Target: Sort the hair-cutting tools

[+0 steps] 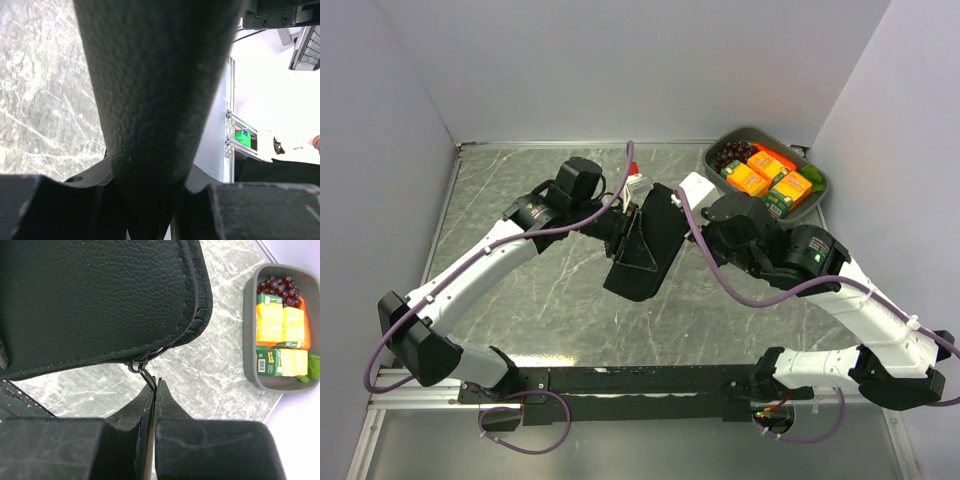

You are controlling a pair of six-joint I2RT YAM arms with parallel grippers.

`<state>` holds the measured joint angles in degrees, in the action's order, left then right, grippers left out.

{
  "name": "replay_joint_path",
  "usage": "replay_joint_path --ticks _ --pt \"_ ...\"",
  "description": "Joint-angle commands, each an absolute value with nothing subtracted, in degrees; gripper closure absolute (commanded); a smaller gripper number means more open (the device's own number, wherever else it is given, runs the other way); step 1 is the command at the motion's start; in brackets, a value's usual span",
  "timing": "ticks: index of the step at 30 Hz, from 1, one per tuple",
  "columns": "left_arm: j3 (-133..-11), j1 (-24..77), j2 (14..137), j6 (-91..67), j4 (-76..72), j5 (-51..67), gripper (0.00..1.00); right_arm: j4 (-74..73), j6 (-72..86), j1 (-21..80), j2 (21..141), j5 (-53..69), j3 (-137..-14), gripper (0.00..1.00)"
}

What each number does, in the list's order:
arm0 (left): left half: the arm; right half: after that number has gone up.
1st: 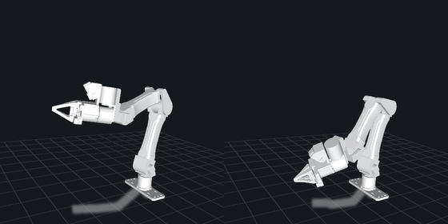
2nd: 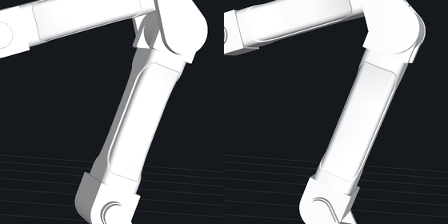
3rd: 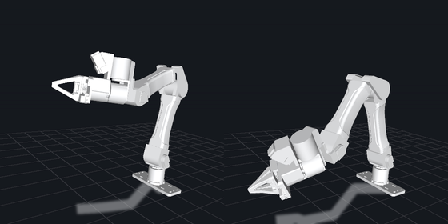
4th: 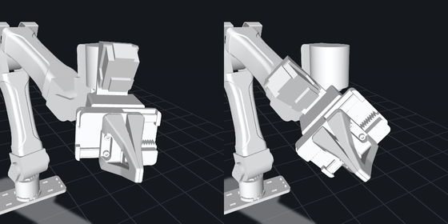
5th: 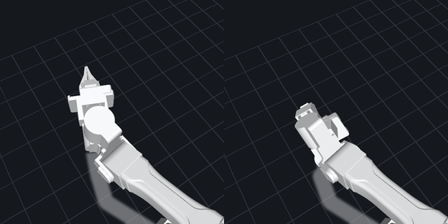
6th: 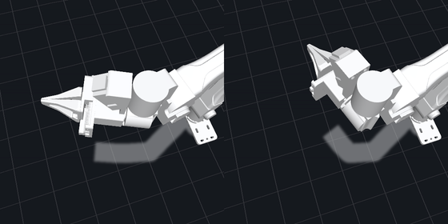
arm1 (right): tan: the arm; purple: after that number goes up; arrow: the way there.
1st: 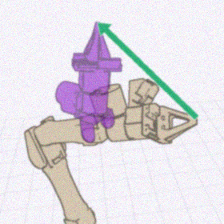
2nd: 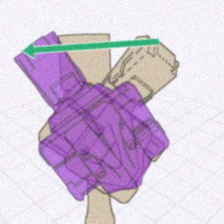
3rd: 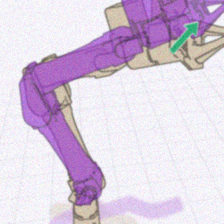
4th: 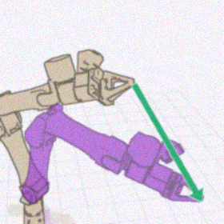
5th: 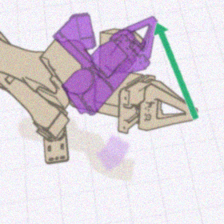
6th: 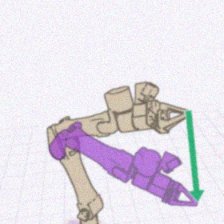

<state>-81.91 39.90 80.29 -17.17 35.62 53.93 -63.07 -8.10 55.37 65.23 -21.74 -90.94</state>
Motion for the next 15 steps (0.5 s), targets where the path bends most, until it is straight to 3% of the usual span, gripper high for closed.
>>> replay_joint_path --ticks 1,15 --pt "-81.6 39.6 78.7 -14.8 39.1 58.5 0.72 -65.8 -7.3 54.2 63.6 -33.9 -95.0 1.00" --pt "-82.2 47.6 84.6 -4.1 50.4 57.3 0.76 -61.7 -14.1 54.3 64.9 -40.5 -98.3 1.00"
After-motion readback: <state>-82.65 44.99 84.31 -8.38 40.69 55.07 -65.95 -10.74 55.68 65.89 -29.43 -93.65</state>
